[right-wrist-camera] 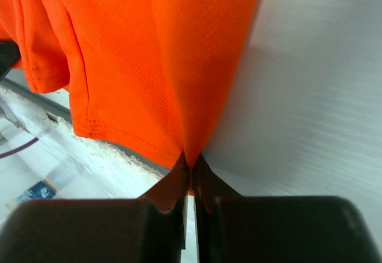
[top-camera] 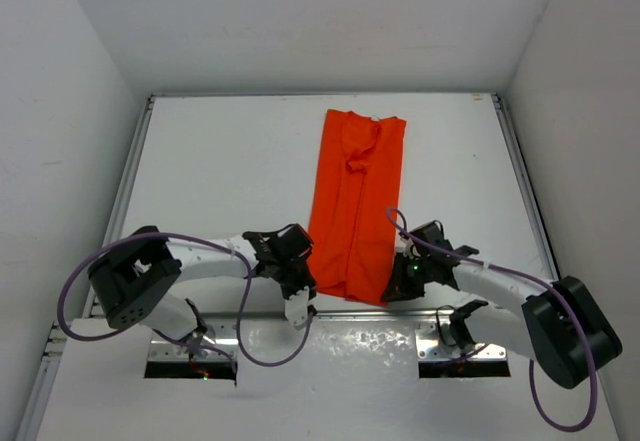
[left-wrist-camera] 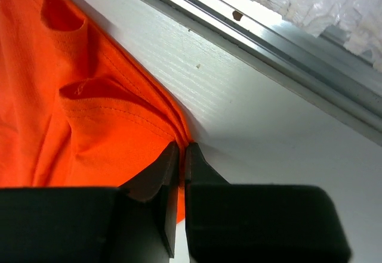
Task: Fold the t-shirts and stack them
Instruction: Grab the bottom of the folded rectangular tshirt with both arms, then fold the folded rectangular tshirt in 1/3 of the way
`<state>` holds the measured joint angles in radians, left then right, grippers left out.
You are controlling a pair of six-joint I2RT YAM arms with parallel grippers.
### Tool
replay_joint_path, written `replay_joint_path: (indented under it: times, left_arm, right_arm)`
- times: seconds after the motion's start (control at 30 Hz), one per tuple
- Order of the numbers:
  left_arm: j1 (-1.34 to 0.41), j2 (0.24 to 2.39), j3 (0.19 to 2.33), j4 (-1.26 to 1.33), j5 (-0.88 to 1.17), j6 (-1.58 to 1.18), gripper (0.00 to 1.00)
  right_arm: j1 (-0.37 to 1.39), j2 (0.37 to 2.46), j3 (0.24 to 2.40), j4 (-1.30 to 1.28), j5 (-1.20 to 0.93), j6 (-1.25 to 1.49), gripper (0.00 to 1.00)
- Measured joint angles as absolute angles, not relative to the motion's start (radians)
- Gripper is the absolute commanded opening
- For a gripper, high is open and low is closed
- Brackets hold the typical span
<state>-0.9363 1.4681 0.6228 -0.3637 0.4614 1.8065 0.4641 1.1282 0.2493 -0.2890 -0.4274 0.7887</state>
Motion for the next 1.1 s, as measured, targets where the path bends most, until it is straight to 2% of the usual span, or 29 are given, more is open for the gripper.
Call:
replay_joint_path:
  times: [0.2, 0.37, 0.53, 0.77, 1.1]
  left_arm:
    - [-0.935, 1.468, 0.692, -0.413, 0.479, 1.637, 0.0]
    - [-0.884, 1.468, 0.893, -0.525, 0.557, 1.486, 0.0]
    - [-0.75, 1.507, 1.116, -0.606, 0.639, 1.32, 0.0]
    - [-0.592, 1.724, 1.397, -0.643, 0.686, 1.079, 0.0]
    - [-0.514, 1.941, 1.608, -0.506, 0.62, 0.823, 0.0]
  right_arm:
    - [0.46, 1.133, 0.302, -0.332, -0.389, 0.804, 0.0]
    - [0.403, 1.127, 0.5, -0.458, -0.353, 0.762, 0.0]
    - [0.302, 1.149, 0.707, -0.538, -0.344, 0.697, 0.0]
    - [0.155, 1.318, 0.94, -0.621, -0.351, 0.607, 0.0]
    - [0.061, 1.628, 1.175, -0.595, -0.377, 0.568, 0.0]
